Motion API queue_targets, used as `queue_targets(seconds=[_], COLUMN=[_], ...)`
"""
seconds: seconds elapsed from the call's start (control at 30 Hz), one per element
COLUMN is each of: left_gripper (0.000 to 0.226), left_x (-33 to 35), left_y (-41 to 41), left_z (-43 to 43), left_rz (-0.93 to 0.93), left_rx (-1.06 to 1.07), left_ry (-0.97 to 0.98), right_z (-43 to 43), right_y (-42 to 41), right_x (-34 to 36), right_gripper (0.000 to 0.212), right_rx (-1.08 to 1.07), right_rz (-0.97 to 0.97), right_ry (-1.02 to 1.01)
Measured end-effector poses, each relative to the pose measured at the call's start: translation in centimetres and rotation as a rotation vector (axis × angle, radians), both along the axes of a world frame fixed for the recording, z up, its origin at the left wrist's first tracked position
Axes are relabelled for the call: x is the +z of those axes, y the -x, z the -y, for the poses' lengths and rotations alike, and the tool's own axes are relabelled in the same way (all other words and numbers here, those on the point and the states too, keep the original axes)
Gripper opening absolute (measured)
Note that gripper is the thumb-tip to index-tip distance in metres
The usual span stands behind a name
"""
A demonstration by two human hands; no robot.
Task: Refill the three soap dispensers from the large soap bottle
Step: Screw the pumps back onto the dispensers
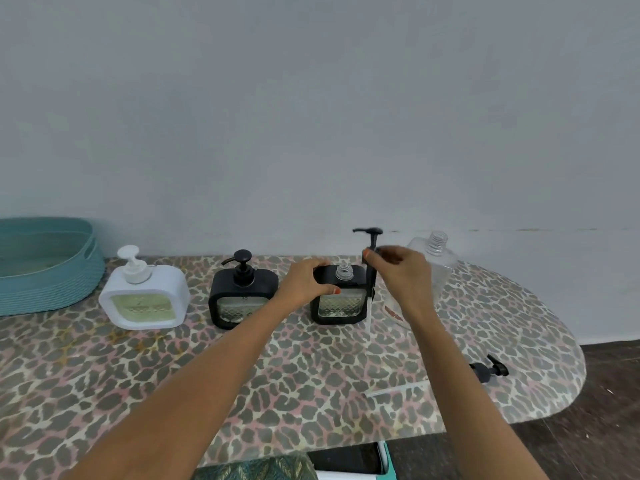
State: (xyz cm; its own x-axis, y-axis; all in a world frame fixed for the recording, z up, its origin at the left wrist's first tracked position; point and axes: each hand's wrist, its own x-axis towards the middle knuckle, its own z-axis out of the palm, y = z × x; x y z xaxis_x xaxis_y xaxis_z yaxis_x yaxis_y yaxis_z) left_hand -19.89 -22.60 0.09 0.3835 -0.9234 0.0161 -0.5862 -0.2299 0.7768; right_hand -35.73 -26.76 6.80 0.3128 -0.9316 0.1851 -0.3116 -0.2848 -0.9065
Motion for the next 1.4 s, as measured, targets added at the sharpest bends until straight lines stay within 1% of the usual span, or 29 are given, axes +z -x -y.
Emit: queue_targets(seconds=[0.07, 0.23, 0.33, 0.47, 0.57, 0.7, 0.83, 0.97, 1.1, 1.3, 1.4], left_gripper=[0.065, 0.061, 0.058, 0.06, 0.06, 0.062, 0.058, 0.057, 0.059, 0.061, 0.062], left_x=[0.0, 0.0, -0.1, -0.1, 0.0, 0.0, 0.0, -0.1, -0.1, -0.1, 0.0], left_y=[0.0, -0.1, -0.1, -0.1, -0.2, -0.2, -0.1, -0.1, 0.0, 0.0, 0.0], left_z=[0.0, 0.2, 0.2, 0.1, 0.1, 0.0, -0.1, -0.1, -0.1, -0.2, -0.2], left_rz=[-0.011, -0.01, -0.006, -0.008, 0.003, -0.004, -0.021, -0.051, -0.069, -0.054, -0.049], left_rx=[-0.001, -0.002, -0.004, -0.004, -0.019, -0.02, -0.02, -0.005, 0.004, 0.009, 0.011], left_ry=[0.003, 0.009, 0.019, 0.031, 0.031, 0.033, 0.036, 0.044, 0.05, 0.047, 0.047], right_z=[1.1, 3.4, 3.9, 3.6, 3.3, 2.8, 2.6, 2.3, 2.2, 2.5, 2.5], right_y=[-1.0, -3.4, -4.3, -4.9, -4.9, -4.6, -4.2, -3.8, -3.7, -4.3, -4.6], right_x=[1.1, 1.7, 0.9, -1.1, -2.8, -5.1, -6.9, -8.2, -8.5, -8.3, -8.2], right_gripper=[0.019, 0.014, 0.018, 0.024, 0.025, 0.027, 0.028, 0.029, 0.031, 0.029, 0.034], right_rx=[-0.028, -0.076, -0.084, -0.054, -0.01, 0.067, 0.084, 0.096, 0.103, 0.059, 0.062], right_rz=[0.054, 0.173, 0.229, 0.268, 0.247, 0.162, 0.071, -0.01, -0.013, 0.036, 0.025], right_ry=[0.064, 0.177, 0.183, 0.156, 0.145, 0.153, 0.142, 0.175, 0.183, 0.091, 0.067])
